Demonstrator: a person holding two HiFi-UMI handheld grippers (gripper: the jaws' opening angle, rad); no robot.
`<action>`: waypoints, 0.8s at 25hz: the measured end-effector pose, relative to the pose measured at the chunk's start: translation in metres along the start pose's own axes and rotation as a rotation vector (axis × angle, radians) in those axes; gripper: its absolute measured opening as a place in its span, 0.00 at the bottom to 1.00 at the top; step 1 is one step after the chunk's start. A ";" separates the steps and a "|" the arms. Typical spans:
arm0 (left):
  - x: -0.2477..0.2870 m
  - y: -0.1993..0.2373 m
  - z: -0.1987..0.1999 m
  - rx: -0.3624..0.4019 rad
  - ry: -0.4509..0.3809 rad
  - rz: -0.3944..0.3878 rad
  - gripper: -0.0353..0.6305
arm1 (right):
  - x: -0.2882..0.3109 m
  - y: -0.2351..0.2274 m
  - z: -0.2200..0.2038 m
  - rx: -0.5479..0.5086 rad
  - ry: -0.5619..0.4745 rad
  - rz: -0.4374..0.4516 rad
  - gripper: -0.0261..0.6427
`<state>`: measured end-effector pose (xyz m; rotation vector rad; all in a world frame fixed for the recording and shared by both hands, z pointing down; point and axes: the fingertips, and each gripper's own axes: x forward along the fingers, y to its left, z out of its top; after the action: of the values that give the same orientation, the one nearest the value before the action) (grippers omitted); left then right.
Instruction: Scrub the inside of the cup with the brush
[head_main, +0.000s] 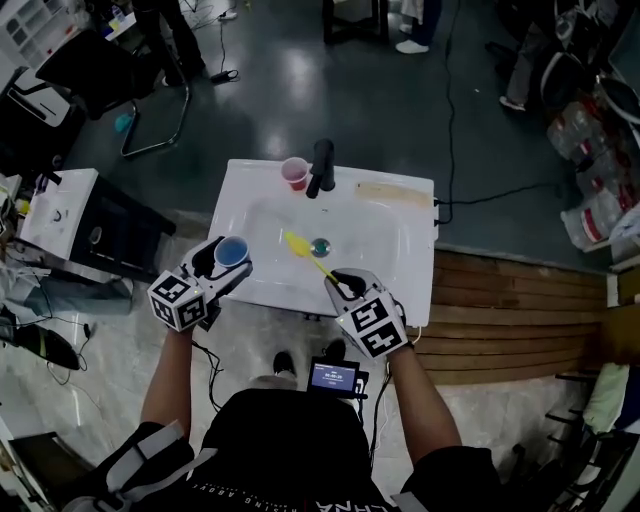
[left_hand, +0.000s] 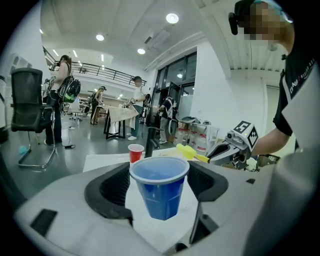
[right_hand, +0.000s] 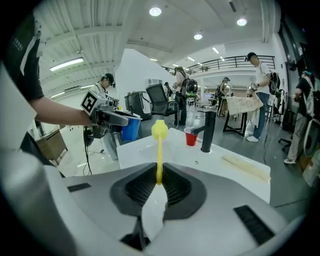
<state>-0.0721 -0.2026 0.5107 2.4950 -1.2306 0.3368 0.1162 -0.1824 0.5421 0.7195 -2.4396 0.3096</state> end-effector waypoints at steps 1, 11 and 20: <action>-0.006 0.007 -0.001 0.002 -0.005 0.006 0.60 | 0.004 0.004 0.004 0.002 -0.008 -0.004 0.10; -0.042 0.063 -0.041 -0.038 -0.041 0.013 0.60 | 0.050 0.052 0.027 0.044 -0.046 -0.067 0.10; -0.039 0.067 -0.076 0.108 -0.025 -0.018 0.60 | 0.069 0.070 0.018 0.087 -0.026 -0.126 0.10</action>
<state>-0.1541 -0.1821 0.5797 2.6077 -1.2293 0.3784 0.0212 -0.1605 0.5634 0.9157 -2.4040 0.3600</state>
